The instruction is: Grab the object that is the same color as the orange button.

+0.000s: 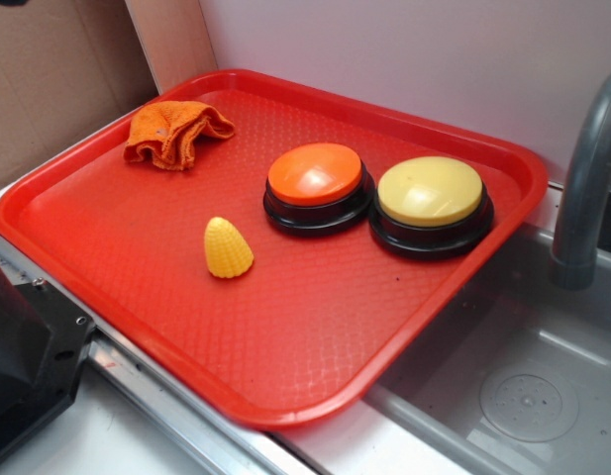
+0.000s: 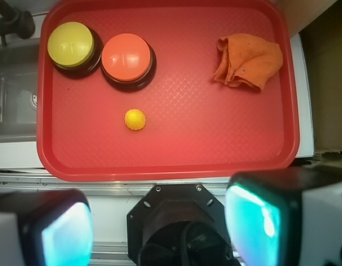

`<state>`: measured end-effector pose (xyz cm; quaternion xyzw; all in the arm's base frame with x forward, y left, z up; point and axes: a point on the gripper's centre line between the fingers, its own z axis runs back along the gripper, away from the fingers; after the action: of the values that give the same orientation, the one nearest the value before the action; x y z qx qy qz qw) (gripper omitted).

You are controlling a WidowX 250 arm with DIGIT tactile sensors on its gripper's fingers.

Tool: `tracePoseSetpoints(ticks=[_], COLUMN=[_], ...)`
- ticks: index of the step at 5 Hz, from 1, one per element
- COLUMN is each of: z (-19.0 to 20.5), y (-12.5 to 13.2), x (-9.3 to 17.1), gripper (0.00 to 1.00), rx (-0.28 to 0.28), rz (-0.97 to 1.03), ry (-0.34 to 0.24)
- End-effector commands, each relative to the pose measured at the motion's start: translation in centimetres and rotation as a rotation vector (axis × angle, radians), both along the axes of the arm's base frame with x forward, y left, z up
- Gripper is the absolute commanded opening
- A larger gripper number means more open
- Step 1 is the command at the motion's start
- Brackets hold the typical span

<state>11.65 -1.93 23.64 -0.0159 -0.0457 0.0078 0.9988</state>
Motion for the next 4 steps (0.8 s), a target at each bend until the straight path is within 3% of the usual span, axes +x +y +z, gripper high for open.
tracePoseSetpoints(ticks=[1, 2, 3, 4], z=[0.0, -4.1, -6.4, -10.0], y=[0.0, 5.0, 11.2, 16.5], x=[0.0, 5.0, 8.6, 10.9], gripper=[1.00, 1.00, 1.00, 1.00], rx=[0.000, 0.008, 0.040, -0.013], rz=[0.000, 0.249, 0.501, 0.750], ry=[0.000, 0.064, 0.040, -0.033])
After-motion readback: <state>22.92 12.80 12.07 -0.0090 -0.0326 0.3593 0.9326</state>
